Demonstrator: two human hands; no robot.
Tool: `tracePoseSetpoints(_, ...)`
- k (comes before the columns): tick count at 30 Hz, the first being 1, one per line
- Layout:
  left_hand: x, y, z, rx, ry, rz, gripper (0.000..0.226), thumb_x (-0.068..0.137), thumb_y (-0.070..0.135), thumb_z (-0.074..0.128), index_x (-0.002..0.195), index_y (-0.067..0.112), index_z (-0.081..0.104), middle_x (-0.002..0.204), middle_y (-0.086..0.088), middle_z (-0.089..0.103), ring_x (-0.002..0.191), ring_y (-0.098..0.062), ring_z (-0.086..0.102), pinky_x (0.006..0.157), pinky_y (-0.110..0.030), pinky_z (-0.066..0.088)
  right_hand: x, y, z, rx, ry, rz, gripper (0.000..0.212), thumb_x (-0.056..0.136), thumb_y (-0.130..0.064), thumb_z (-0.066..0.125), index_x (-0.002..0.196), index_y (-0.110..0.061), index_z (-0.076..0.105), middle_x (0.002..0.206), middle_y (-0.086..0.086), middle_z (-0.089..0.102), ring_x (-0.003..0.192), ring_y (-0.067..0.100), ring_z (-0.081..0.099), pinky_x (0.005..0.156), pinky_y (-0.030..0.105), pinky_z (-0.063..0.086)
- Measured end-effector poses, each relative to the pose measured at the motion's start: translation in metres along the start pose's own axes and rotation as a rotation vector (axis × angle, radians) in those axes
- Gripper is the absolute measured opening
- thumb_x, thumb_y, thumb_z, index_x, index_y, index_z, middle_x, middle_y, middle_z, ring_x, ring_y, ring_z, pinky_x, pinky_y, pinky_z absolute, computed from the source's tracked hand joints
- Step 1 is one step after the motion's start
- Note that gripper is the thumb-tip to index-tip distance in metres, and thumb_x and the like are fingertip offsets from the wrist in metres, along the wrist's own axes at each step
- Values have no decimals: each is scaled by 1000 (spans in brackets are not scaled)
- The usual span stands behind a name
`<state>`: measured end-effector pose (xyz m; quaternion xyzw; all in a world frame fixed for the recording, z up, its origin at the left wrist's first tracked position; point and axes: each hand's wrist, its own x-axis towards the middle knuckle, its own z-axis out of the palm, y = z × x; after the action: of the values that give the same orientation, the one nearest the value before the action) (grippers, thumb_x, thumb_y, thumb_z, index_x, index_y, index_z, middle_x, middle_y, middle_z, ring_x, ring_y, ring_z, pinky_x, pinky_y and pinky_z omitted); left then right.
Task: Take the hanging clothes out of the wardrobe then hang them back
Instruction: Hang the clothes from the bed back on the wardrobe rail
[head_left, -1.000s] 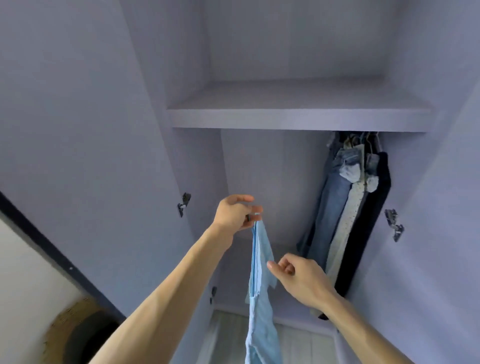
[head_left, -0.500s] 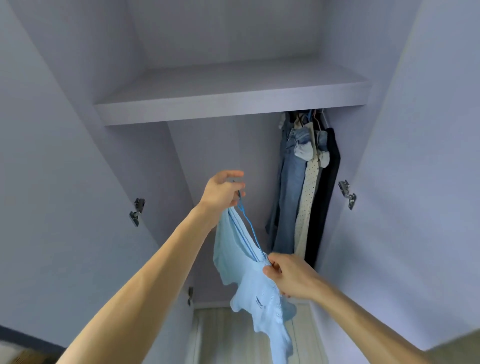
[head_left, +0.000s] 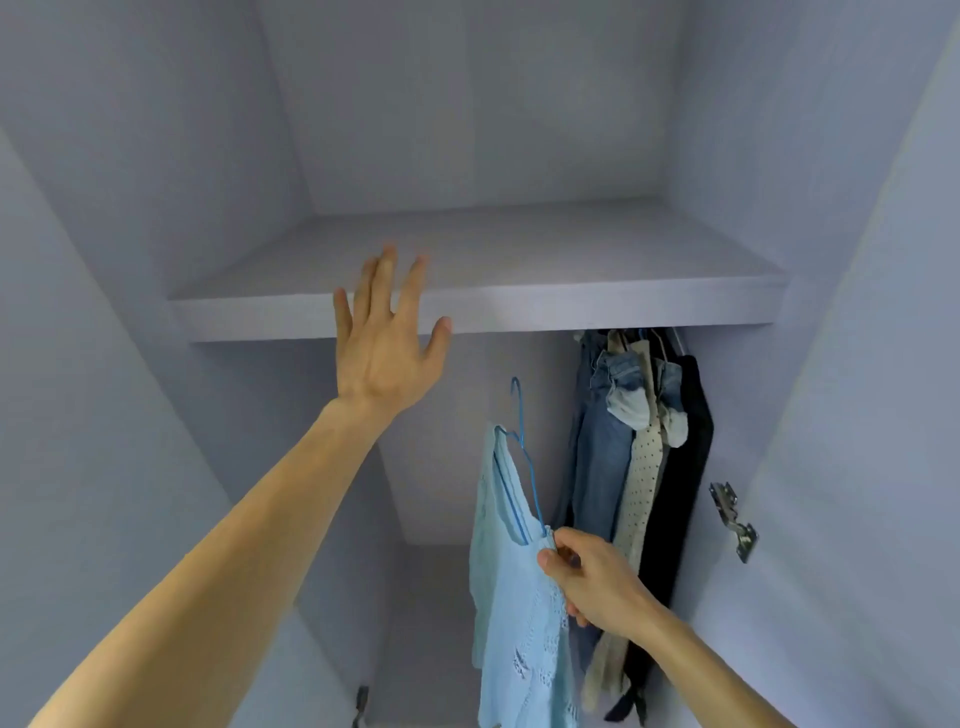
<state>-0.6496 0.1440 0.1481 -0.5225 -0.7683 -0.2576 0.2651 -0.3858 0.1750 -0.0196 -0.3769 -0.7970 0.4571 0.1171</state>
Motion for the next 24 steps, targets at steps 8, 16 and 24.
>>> tracePoseSetpoints(8, 39, 2, 70, 118, -13, -56, 65, 100, 63, 24, 157, 33, 16, 159, -7, 28, 152, -27, 7, 121, -57, -3, 94, -9, -52, 62, 44, -45, 28, 103, -28, 50, 80, -13, 50, 51, -3, 55, 41, 10, 50, 50, 20, 44)
tracePoseSetpoints(16, 40, -2, 91, 159, 154, -59, 71, 96, 68, 28, 154, 28, 29, 149, -12, 41, 145, -31, 27, 121, -58, 5, 162, -11, -86, 67, 170, -53, 30, 103, -28, 50, 86, -3, 51, 58, 4, 57, 42, 11, 52, 54, 28, 45)
tracePoseSetpoints(24, 45, -7, 102, 174, 275, -28, 69, 96, 68, 32, 151, 27, 35, 146, -12, 44, 140, -33, 35, 119, -59, 7, 218, -12, -121, 87, 286, -45, 29, 102, -30, 50, 92, -3, 54, 65, 7, 58, 53, 14, 55, 59, 39, 50)
